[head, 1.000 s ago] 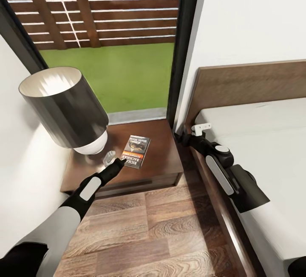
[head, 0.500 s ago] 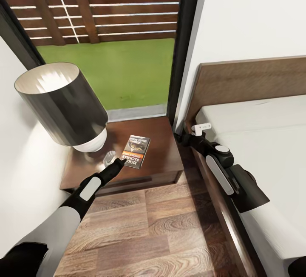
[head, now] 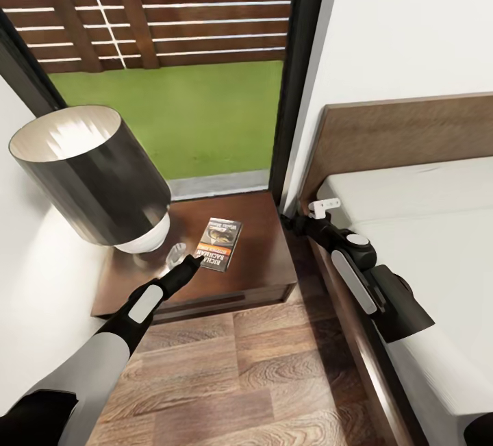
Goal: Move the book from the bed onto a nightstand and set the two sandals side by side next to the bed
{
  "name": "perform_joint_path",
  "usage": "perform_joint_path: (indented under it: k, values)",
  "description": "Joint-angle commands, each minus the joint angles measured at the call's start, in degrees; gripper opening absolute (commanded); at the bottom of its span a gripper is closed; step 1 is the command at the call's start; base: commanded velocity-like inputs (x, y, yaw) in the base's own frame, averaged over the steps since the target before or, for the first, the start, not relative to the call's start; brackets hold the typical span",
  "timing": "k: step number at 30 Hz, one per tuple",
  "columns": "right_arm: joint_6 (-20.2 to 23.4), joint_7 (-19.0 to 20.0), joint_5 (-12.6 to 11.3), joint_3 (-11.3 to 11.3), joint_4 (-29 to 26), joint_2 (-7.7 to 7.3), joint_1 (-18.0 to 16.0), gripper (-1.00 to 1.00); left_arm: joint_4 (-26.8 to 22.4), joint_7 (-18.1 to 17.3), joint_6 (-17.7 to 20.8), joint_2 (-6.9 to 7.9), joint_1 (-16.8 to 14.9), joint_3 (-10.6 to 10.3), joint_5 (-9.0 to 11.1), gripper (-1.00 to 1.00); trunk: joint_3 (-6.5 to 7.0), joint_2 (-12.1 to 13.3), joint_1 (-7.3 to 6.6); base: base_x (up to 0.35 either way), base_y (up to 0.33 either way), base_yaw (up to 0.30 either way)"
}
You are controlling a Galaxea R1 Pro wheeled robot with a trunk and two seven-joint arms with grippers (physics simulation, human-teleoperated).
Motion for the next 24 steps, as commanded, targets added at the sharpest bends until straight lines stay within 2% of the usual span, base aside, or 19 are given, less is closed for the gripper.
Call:
perform_joint_path:
  k: [1,24]
  values:
    - [0.2,-0.2,-0.3,0.1,-0.1,-0.05,0.0,1.00,0.0,0.0,0.2,0.06,0.0,-0.3,0.6,-1.00,-0.09,0.0,-0.01,0.006,0.000,0.000]
    - [0.3,-0.2,-0.3,0.1,0.0,-0.05,0.0,1.00,0.0,0.0,0.2,0.10,0.0,-0.3,0.6,-1.00,-2.10,0.0,-0.01,0.001,0.000,0.000]
